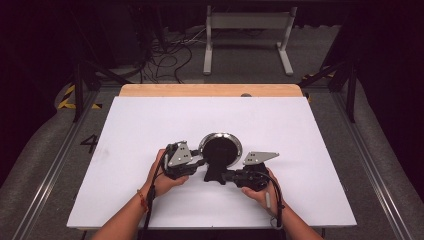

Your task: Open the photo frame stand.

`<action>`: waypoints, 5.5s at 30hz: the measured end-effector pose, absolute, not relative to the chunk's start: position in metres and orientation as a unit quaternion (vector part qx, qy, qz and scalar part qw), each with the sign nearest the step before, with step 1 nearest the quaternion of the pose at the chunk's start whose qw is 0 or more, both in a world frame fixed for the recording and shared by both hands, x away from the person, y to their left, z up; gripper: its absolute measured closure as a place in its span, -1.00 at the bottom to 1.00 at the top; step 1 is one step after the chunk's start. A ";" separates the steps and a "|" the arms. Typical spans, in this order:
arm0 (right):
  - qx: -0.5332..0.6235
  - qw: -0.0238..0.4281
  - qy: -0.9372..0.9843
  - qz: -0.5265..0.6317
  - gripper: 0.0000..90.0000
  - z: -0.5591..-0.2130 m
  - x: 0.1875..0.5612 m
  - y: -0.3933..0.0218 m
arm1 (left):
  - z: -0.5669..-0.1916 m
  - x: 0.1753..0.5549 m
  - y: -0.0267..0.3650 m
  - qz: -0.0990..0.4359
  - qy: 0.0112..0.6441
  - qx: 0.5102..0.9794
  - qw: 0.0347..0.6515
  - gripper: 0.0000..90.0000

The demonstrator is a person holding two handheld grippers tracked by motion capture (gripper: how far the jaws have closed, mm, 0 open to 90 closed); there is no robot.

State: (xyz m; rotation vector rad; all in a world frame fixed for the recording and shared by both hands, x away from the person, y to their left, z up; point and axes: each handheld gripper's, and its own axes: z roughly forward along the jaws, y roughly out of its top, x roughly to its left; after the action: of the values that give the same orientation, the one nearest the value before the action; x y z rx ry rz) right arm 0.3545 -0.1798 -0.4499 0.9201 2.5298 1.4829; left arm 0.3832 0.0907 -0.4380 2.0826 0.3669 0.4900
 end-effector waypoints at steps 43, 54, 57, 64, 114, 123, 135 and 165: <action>0.305 0.025 0.825 0.474 0.80 -0.444 0.355 -0.186 | -0.455 0.397 0.078 0.213 0.155 0.858 0.441 0.47; 0.311 0.029 0.827 0.467 0.80 -0.445 0.355 -0.187 | -0.456 0.399 0.076 0.230 0.165 0.855 0.434 0.52; 0.316 0.033 0.826 0.467 0.85 -0.445 0.356 -0.187 | -0.457 0.402 0.076 0.238 0.171 0.853 0.433 0.52; 0.325 0.037 0.821 0.468 0.74 -0.446 0.358 -0.190 | -0.458 0.406 0.080 0.230 0.175 0.850 0.441 0.52; 0.327 0.052 0.825 0.457 0.74 -0.451 0.356 -0.176 | -0.447 0.404 0.083 0.242 0.175 0.846 0.442 0.35; 0.327 0.092 0.816 0.467 0.74 -0.437 0.350 -0.184 | -0.438 0.402 0.087 0.240 0.171 0.837 0.461 0.33; 0.286 0.138 0.812 0.490 1.00 -0.421 0.334 -0.171 | -0.438 0.403 0.086 0.229 0.166 0.844 0.456 0.56; 0.233 0.221 0.849 0.420 1.00 -0.447 0.322 -0.077 | -0.443 0.408 0.076 0.226 0.184 0.850 0.439 0.47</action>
State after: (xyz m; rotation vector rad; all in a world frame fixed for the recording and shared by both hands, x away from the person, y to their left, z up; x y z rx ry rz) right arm 0.3225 -0.0770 -0.4465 0.6441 2.3453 1.1616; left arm 0.4076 0.0758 -0.4426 2.1129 0.4562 0.5613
